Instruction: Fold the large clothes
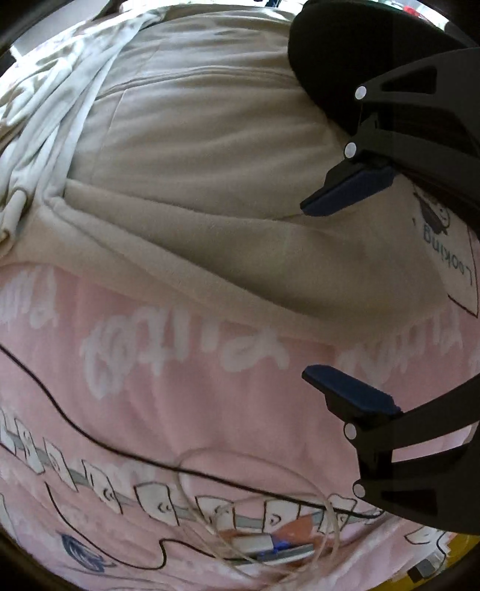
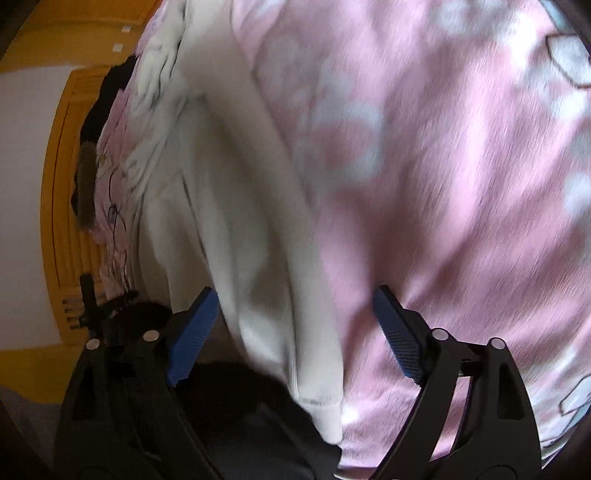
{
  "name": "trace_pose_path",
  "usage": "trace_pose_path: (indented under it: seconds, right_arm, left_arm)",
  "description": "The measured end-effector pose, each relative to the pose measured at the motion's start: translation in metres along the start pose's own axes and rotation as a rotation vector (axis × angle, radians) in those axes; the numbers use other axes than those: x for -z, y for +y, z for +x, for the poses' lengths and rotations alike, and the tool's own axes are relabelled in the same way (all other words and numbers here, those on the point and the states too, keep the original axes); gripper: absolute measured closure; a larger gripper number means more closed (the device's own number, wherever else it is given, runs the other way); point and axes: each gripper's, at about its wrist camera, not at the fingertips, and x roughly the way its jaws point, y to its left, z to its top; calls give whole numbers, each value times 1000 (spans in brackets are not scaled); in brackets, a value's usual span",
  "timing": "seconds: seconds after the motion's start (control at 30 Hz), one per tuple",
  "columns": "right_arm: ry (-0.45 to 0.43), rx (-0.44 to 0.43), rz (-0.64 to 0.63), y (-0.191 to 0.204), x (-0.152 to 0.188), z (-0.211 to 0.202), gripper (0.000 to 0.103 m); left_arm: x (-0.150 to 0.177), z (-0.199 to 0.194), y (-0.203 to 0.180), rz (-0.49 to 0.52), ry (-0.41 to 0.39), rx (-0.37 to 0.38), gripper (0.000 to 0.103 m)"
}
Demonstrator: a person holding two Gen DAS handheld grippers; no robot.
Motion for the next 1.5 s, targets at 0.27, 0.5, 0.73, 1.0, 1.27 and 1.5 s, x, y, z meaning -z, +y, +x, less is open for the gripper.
trace_pose_path:
  seconds: [0.27,0.5,0.73,1.0,1.27,1.5]
  right_arm:
    - [-20,4,11,0,7,2,15]
    - [29,-12,0,3,21,7,14]
    - [-39,-27,16,9,30,12,13]
    - [-42,-192,12,8,27,27,14]
    - [-53,57,-91,27,17,29,80]
    - [-159,-87,-80,39,10,12,96]
  left_arm:
    - [-4,16,16,-34,-22,-46,23]
    - [5,37,14,-62,0,20,20]
    - [15,38,8,-96,-2,64,24]
    - [19,17,-2,-74,-14,160,65]
    - [5,-3,-36,-12,-63,172,94]
    - [-19,-46,-53,25,-197,270,94]
